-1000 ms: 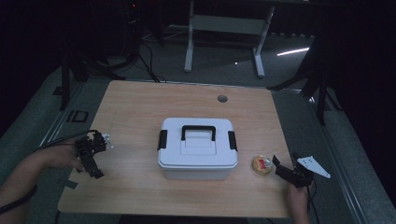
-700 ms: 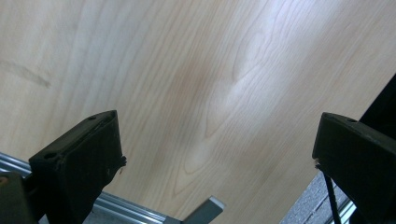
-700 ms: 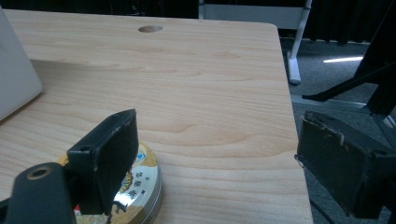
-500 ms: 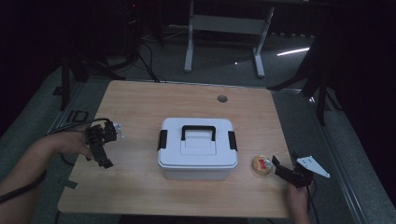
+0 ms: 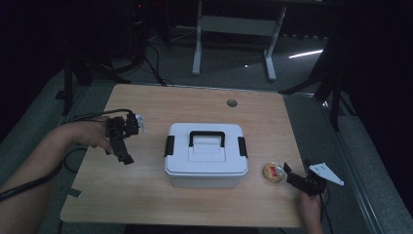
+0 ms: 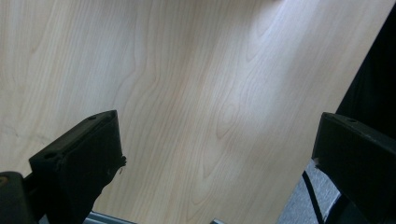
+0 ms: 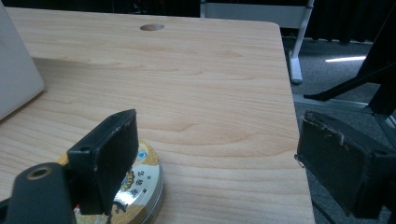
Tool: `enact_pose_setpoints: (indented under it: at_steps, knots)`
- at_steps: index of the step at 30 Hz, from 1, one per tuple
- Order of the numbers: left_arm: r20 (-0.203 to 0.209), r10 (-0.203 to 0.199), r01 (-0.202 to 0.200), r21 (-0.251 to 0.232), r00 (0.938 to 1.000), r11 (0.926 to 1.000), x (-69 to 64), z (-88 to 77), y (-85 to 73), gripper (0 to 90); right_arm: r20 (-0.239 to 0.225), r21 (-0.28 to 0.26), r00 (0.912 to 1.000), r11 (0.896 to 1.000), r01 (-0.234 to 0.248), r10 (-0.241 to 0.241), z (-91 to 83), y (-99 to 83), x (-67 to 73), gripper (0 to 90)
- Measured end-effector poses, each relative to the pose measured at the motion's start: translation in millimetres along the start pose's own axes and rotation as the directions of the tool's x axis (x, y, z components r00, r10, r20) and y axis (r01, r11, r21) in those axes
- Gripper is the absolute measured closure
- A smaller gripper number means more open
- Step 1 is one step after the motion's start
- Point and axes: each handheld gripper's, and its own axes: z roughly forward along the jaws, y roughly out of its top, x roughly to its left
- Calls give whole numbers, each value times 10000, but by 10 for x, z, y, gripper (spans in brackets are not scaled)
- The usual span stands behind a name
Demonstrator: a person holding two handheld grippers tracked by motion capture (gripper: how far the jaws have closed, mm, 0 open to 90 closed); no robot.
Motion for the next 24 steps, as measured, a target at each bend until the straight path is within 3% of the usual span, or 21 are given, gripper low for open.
enact_pose_setpoints:
  at_steps: [3, 5, 9, 17, 24]
  knots:
    - [99, 106, -106, -19, 9999, 9999, -4, -46, 74, 9, -1, 4, 10000, 10000, 14, -14, 0, 0, 1, 123]
    - [110, 434, -434, -8, 9990, 9991, -19, -107, 188, 9, -14, 15, 10000, 10000, 19, -19, 0, 1, 1, 123]
    - [276, 714, -706, -277, 9971, 9971, -40, -177, 338, 9, -23, -6, 10000, 10000, 5, -5, 0, 0, 0, 123]
    - [-3, 1307, -1307, -137, 9914, 9913, -67, -268, 649, 45, -48, -22, 10000, 10000, 16, -16, -2, 0, -1, 124]
    - [141, 1634, -1634, -28, 9865, 9866, -88, -302, 857, 50, -87, -30, 10000, 10000, -8, 8, -3, -1, -4, 123]
